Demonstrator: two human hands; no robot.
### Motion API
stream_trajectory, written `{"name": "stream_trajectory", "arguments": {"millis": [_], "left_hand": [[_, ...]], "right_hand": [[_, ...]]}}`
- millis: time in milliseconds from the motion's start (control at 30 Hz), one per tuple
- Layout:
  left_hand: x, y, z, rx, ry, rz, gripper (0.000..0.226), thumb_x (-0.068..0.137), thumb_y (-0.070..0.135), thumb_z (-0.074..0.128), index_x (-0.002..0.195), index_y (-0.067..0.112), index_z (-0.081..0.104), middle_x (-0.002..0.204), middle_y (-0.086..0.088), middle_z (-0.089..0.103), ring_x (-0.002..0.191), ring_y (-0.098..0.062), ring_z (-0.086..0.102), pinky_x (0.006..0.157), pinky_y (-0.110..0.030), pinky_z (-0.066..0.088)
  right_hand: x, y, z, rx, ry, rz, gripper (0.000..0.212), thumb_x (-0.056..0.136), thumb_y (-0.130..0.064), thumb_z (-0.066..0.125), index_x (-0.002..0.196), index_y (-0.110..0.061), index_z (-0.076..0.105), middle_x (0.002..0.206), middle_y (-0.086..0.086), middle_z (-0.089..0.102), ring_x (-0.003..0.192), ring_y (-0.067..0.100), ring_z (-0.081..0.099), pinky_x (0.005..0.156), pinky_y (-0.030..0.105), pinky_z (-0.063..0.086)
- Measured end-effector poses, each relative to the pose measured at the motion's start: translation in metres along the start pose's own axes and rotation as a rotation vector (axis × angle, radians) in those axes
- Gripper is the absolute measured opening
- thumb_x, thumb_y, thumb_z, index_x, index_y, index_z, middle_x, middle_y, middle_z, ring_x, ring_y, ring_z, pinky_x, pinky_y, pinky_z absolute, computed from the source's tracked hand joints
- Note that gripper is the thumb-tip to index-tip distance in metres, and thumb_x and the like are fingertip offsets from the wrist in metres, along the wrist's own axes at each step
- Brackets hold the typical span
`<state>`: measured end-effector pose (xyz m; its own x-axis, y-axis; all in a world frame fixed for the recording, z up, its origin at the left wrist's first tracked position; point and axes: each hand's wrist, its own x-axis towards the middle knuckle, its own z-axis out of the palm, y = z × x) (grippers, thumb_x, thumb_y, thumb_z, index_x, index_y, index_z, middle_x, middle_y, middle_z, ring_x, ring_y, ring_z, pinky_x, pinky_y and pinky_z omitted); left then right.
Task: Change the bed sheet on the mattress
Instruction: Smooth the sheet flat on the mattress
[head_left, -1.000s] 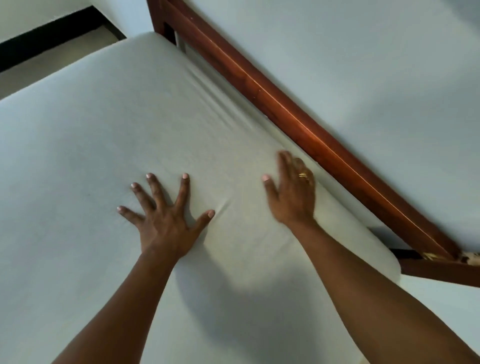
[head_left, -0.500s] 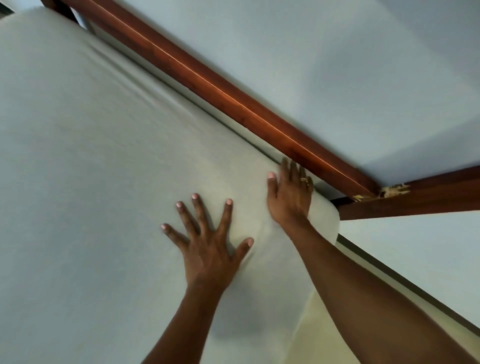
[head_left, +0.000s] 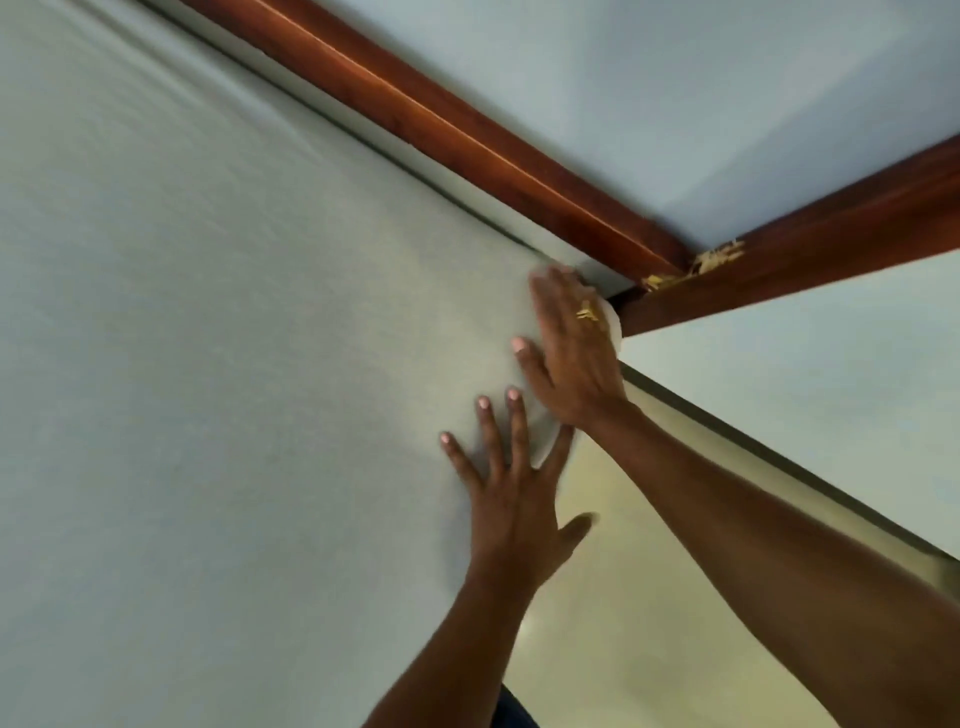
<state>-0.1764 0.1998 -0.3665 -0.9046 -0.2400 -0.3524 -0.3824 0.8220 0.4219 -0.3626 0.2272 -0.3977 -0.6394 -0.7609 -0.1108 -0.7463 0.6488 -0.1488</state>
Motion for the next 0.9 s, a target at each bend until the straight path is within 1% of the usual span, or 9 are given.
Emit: {"name": "stream_trajectory", "arguments": {"millis": [67, 200, 267, 367, 467, 600, 700, 800, 900], "left_hand": [[0.002, -0.012, -0.002, -0.081, 0.153, 0.008, 0.081, 0.091, 0.064, 0.052, 0.159, 0.027, 0.026, 0.167, -0.022, -0.006, 0.153, -0.044, -0.011, 0.116, -0.07, 0.01], [-0.009, -0.067, 0.003, 0.017, 0.224, -0.181, 0.086, 0.094, 0.066, 0.041, 0.161, 0.017, 0.018, 0.165, -0.028, -0.005, 0.153, -0.045, -0.009, 0.118, -0.067, 0.009], [-0.022, -0.067, 0.011, 0.109, 0.147, -0.199, 0.089, 0.093, 0.073, 0.035, 0.162, 0.022, 0.009, 0.164, -0.029, -0.011, 0.151, -0.048, -0.013, 0.115, -0.072, 0.005], [-0.031, -0.04, 0.029, 0.151, 0.081, -0.067, 0.076, 0.098, 0.07, 0.028, 0.161, 0.035, 0.004, 0.166, -0.023, -0.012, 0.15, -0.049, -0.015, 0.112, -0.076, 0.004], [-0.033, -0.032, 0.03, 0.172, 0.053, -0.021, 0.07, 0.101, 0.065, 0.025, 0.16, 0.037, 0.001, 0.167, -0.018, -0.012, 0.15, -0.048, -0.016, 0.113, -0.076, 0.003], [-0.055, -0.033, 0.03, 0.206, -0.046, 0.209, 0.078, 0.094, 0.058, 0.049, 0.16, 0.041, 0.011, 0.167, -0.018, -0.014, 0.15, -0.049, -0.016, 0.112, -0.075, 0.004], [-0.097, -0.03, 0.041, 0.256, -0.222, 0.436, 0.07, 0.089, 0.052, 0.06, 0.153, 0.037, 0.037, 0.167, -0.017, -0.012, 0.15, -0.047, -0.018, 0.115, -0.071, 0.008], [-0.133, -0.04, 0.038, 0.209, -0.204, 0.493, 0.058, 0.092, 0.035, 0.053, 0.15, 0.03, 0.045, 0.168, -0.014, 0.009, 0.154, -0.039, -0.006, 0.119, -0.06, 0.021], [-0.155, -0.055, 0.002, 0.196, -0.069, 0.312, 0.066, 0.09, 0.022, 0.048, 0.154, 0.02, 0.037, 0.166, -0.017, 0.012, 0.154, -0.04, 0.006, 0.123, -0.058, 0.017]], "right_hand": [[-0.025, 0.01, 0.002, -0.003, -0.03, -0.106, 0.065, 0.106, -0.043, 0.04, 0.163, -0.021, 0.017, 0.171, 0.004, 0.007, 0.158, 0.024, 0.002, 0.124, 0.055, 0.015], [-0.082, 0.028, 0.021, 0.231, 0.032, 0.474, 0.067, 0.106, -0.059, 0.017, 0.164, -0.026, 0.005, 0.172, 0.004, 0.006, 0.158, 0.028, 0.005, 0.123, 0.057, 0.022], [-0.086, 0.015, 0.021, 0.172, 0.06, 0.589, 0.073, 0.105, -0.061, 0.009, 0.163, -0.018, 0.009, 0.171, 0.01, 0.008, 0.158, 0.033, 0.004, 0.123, 0.059, 0.017], [-0.066, -0.018, 0.012, 0.135, 0.159, 0.294, 0.067, 0.107, -0.047, 0.031, 0.163, -0.015, 0.016, 0.171, 0.01, 0.004, 0.158, 0.029, 0.002, 0.126, 0.054, 0.009], [-0.063, -0.024, 0.018, 0.019, 0.007, -0.039, 0.067, 0.106, -0.05, 0.033, 0.164, -0.025, 0.01, 0.172, 0.005, -0.003, 0.158, 0.029, -0.006, 0.123, 0.061, 0.01], [-0.088, -0.018, 0.019, 0.266, -0.029, 0.565, 0.072, 0.103, -0.064, 0.028, 0.162, -0.037, -0.002, 0.172, 0.004, -0.001, 0.156, 0.04, 0.008, 0.116, 0.064, 0.024], [-0.113, -0.026, 0.016, 0.456, -0.337, 0.989, 0.098, 0.089, -0.084, -0.001, 0.161, -0.022, 0.025, 0.163, 0.021, 0.027, 0.145, 0.045, 0.034, 0.116, 0.062, 0.028], [-0.128, -0.055, 0.002, 0.351, -0.348, 1.087, 0.089, 0.099, -0.07, 0.01, 0.159, -0.005, 0.022, 0.166, 0.023, 0.02, 0.151, 0.041, 0.023, 0.119, 0.062, 0.02], [-0.138, -0.109, -0.027, 0.266, -0.314, 0.934, 0.078, 0.105, -0.051, 0.03, 0.161, -0.001, 0.006, 0.168, 0.023, 0.006, 0.156, 0.038, 0.01, 0.121, 0.061, 0.014]]}}
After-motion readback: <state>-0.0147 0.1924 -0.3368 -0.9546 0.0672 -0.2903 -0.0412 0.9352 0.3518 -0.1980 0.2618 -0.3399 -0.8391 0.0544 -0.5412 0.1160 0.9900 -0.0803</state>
